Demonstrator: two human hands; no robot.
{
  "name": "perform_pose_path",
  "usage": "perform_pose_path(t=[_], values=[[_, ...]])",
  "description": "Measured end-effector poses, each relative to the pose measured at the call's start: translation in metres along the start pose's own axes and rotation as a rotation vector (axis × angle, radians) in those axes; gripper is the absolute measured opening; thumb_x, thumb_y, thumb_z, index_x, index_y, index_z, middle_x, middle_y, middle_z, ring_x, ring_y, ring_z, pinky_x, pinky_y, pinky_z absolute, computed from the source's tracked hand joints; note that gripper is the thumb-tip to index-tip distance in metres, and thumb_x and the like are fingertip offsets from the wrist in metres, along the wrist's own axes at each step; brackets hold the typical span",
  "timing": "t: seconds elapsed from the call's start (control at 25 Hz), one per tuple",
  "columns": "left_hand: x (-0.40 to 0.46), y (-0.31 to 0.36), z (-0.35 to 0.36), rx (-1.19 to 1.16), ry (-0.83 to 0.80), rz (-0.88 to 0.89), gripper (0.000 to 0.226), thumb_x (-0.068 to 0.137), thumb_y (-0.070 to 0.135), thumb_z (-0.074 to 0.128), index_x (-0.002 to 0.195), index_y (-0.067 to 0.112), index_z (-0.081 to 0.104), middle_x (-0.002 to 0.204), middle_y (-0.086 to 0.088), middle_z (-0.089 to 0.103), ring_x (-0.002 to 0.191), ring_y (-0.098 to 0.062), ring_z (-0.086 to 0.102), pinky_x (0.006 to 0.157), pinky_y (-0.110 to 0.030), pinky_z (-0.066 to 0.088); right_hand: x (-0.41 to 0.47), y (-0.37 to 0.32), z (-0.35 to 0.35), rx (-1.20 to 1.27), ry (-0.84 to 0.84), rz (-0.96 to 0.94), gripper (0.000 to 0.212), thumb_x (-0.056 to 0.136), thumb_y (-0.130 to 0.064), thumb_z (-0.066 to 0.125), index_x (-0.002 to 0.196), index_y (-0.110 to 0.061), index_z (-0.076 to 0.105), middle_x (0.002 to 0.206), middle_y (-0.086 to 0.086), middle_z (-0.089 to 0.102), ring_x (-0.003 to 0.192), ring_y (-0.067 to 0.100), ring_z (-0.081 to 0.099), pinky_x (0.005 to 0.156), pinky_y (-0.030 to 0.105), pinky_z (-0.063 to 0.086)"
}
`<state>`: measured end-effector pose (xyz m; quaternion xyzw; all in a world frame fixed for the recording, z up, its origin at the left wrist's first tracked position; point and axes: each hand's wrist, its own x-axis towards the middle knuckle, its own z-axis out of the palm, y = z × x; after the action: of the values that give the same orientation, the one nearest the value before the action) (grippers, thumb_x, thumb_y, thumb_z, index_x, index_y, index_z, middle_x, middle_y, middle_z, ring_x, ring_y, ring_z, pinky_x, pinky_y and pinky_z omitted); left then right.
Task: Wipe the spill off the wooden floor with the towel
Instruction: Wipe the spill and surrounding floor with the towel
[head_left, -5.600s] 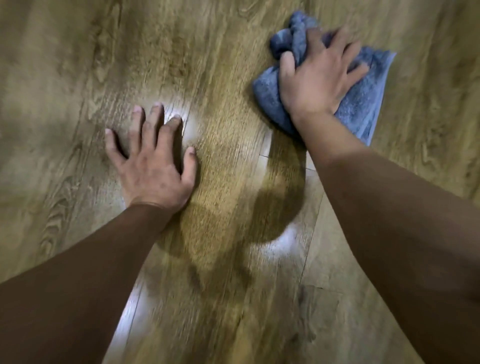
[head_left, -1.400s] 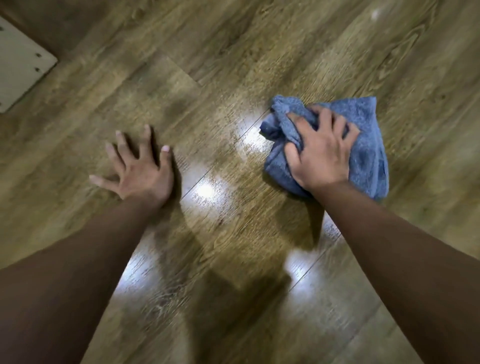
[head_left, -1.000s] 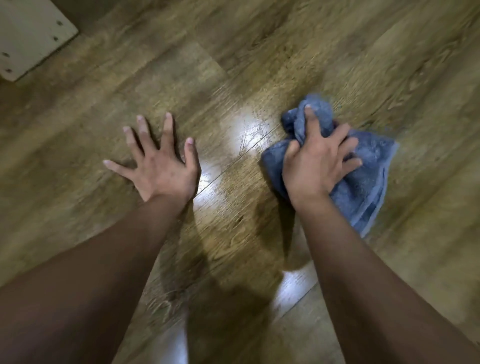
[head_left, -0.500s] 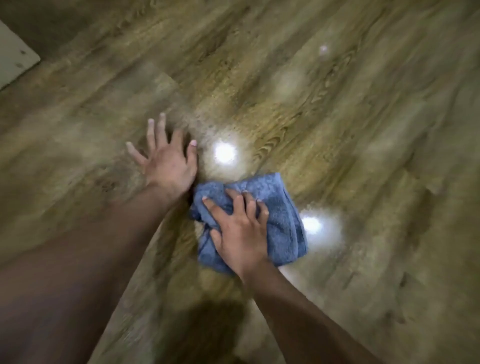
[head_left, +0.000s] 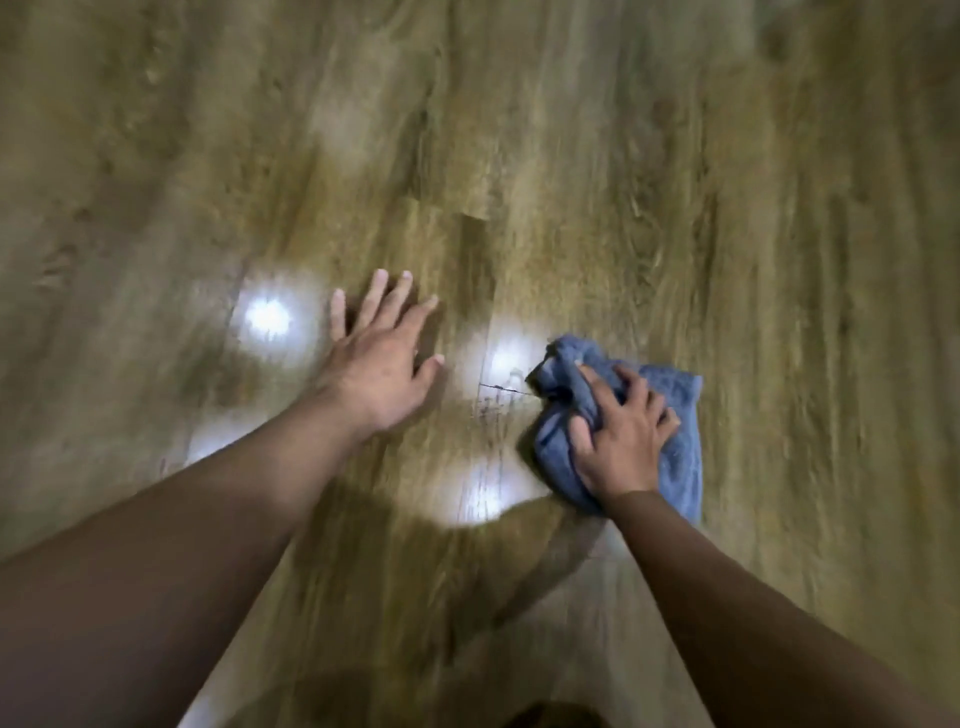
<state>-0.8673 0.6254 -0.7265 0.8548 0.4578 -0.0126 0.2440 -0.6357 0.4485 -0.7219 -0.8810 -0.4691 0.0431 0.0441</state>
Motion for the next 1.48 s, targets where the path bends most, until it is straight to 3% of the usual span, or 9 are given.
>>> perform_pose_path(t=[0.16, 0.32, 0.6, 0.76, 0.88, 1.12, 1.48], values=[[0.050, 0.043, 0.012, 0.099, 0.001, 0.032, 0.072, 0.099, 0.059, 0.036, 0.161, 0.026, 0.021, 0.173, 0.000, -0.002, 0.157, -0.018, -0.014, 0.122, -0.053, -0.014, 0.049, 0.036, 0.004, 0.017, 0.067, 0.036, 0.058, 0.077, -0.051, 0.046, 0.134, -0.042, 0.055, 0.136, 0.003, 0.043, 0.115, 0.033, 0.038, 0.099, 0.049, 0.022], [0.107, 0.086, 0.014, 0.121, 0.049, 0.147, 0.071, 0.100, 0.062, 0.030, 0.161, 0.024, 0.023, 0.172, -0.002, 0.002, 0.158, -0.020, -0.010, 0.125, -0.054, -0.010, 0.118, 0.067, -0.001, 0.032, 0.114, 0.103, 0.057, 0.080, -0.052, 0.044, 0.135, -0.042, 0.055, 0.134, 0.005, 0.045, 0.118, 0.034, 0.040, 0.101, 0.051, 0.023], [0.196, 0.117, 0.012, 0.125, 0.181, 0.129, 0.063, 0.102, 0.054, 0.037, 0.154, 0.019, 0.037, 0.168, -0.006, 0.023, 0.158, -0.024, 0.008, 0.126, -0.053, 0.003, 0.193, 0.095, 0.000, 0.025, 0.168, 0.110, 0.054, 0.082, -0.051, 0.044, 0.134, -0.042, 0.056, 0.134, 0.006, 0.047, 0.119, 0.035, 0.041, 0.101, 0.050, 0.023], [0.244, 0.131, 0.007, 0.123, 0.177, 0.054, 0.070, 0.102, 0.058, 0.036, 0.157, 0.016, 0.031, 0.170, -0.007, 0.016, 0.158, -0.024, 0.003, 0.127, -0.051, 0.000, 0.235, 0.103, -0.006, 0.048, 0.188, 0.188, 0.055, 0.082, -0.051, 0.041, 0.134, -0.041, 0.055, 0.131, 0.008, 0.047, 0.119, 0.035, 0.040, 0.101, 0.050, 0.023], [0.271, 0.132, 0.011, 0.131, 0.165, 0.024, 0.070, 0.102, 0.060, 0.029, 0.157, 0.016, 0.030, 0.169, -0.009, 0.016, 0.158, -0.024, 0.002, 0.124, -0.058, 0.003, 0.264, 0.109, -0.003, 0.029, 0.207, 0.228, 0.056, 0.082, -0.052, 0.041, 0.134, -0.039, 0.056, 0.130, 0.009, 0.047, 0.119, 0.035, 0.039, 0.100, 0.050, 0.022], [0.273, 0.134, 0.021, 0.174, 0.330, 0.019, 0.059, 0.098, 0.056, 0.037, 0.143, 0.019, 0.047, 0.158, -0.008, 0.037, 0.153, -0.026, 0.023, 0.115, -0.060, 0.019, 0.327, 0.126, -0.013, 0.003, 0.197, 0.259, 0.058, 0.081, -0.054, 0.039, 0.134, -0.038, 0.055, 0.133, 0.010, 0.046, 0.121, 0.037, 0.040, 0.102, 0.054, 0.023], [0.275, 0.133, 0.021, 0.166, 0.364, 0.027, 0.057, 0.097, 0.054, 0.042, 0.139, 0.017, 0.051, 0.157, -0.009, 0.039, 0.153, -0.025, 0.024, 0.113, -0.056, 0.016, 0.386, 0.141, -0.022, -0.005, 0.155, 0.262, 0.057, 0.081, -0.054, 0.037, 0.131, -0.032, 0.056, 0.134, 0.013, 0.045, 0.125, 0.039, 0.038, 0.108, 0.059, 0.023]])
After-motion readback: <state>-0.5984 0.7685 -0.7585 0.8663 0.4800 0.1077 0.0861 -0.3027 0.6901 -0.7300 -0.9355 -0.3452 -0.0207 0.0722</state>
